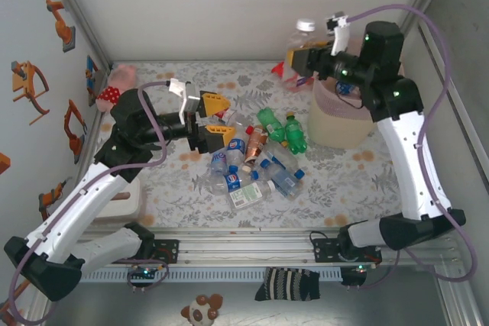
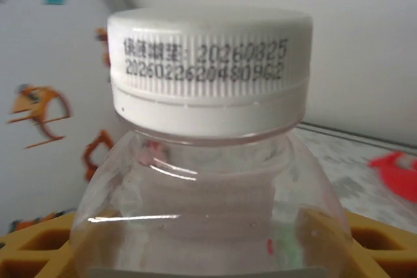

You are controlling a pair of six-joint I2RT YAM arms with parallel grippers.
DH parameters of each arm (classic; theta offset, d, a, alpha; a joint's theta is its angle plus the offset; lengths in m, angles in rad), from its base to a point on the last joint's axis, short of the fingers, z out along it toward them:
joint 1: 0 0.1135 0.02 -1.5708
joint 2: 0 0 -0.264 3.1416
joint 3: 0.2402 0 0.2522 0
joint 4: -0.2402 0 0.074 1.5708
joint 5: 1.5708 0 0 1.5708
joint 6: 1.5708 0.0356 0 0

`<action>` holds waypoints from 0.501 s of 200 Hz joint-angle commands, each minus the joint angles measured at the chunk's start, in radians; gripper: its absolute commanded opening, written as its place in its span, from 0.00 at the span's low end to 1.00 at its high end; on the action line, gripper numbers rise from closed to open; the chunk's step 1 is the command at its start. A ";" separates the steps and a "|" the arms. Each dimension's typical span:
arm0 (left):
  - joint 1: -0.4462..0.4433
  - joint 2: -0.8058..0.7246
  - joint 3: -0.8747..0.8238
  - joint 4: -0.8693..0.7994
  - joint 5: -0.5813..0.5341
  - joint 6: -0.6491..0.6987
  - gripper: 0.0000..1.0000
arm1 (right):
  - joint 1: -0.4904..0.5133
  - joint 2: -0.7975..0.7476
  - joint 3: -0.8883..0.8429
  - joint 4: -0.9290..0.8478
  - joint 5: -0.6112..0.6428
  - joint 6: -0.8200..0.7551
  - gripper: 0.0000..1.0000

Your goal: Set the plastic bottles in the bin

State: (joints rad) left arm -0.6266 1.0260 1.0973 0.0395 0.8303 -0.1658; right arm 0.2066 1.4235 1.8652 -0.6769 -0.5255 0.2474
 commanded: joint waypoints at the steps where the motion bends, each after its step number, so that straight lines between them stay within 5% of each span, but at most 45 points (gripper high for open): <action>1: 0.006 -0.011 -0.008 0.001 -0.007 0.022 0.85 | -0.090 0.060 0.096 -0.216 0.157 -0.004 0.56; 100: 0.007 -0.009 -0.023 0.004 -0.027 0.014 0.85 | -0.283 0.291 0.240 -0.495 0.521 -0.162 0.56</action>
State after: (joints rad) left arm -0.6247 1.0260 1.0870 0.0319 0.8047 -0.1658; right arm -0.0662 1.6844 2.0701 -1.0920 -0.1333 0.1440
